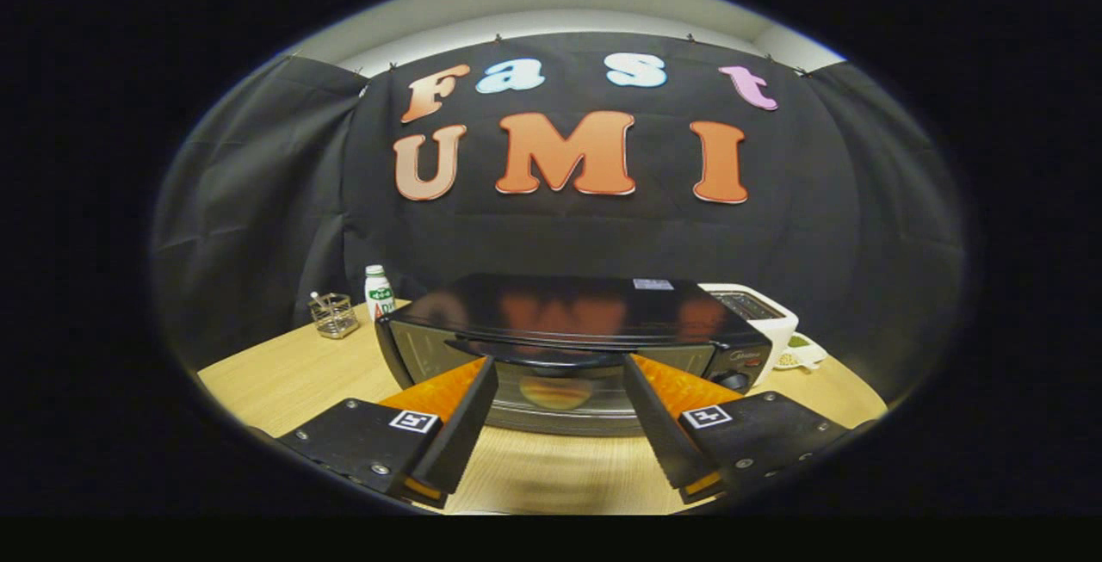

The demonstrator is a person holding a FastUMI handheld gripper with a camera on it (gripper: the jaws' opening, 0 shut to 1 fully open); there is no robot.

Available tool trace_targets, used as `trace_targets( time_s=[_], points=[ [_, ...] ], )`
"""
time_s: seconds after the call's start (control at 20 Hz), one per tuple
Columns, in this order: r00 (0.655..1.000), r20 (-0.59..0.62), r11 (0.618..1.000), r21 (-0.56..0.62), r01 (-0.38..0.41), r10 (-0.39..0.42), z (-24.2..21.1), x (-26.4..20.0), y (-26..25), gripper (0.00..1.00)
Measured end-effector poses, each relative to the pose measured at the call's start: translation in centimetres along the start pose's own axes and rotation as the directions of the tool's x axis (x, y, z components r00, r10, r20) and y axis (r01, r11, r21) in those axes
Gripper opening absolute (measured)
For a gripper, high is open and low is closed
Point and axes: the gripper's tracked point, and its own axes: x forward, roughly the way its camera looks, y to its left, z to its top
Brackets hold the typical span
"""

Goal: Open the toaster oven, put the food inside, and close the toaster oven door.

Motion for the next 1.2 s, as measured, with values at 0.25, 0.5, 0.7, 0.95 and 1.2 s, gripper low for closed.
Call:
trace_targets(
  time_s=[0.25, 0.5, 0.7, 0.95, 1.2],
  points=[
    [0.992, 0.124, 1.000, 0.012, -0.026, 0.025, 5.2, -4.3, -0.7, 0.88],
    [0.960, 0.279, 1.000, -0.004, -0.027, 0.027, 11.0, -9.2, -2.1, 0.92],
    [0.938, 0.344, 0.999, -0.027, -0.043, 0.049, 13.5, -12.6, -2.5, 0.94],
    [0.918, 0.396, 0.998, -0.058, -0.007, 0.030, 15.4, -15.4, -3.7, 0.96],
    [0.892, 0.451, 0.995, -0.096, 0.012, 0.033, 16.6, -17.5, -3.8, 0.96]
  ],
)
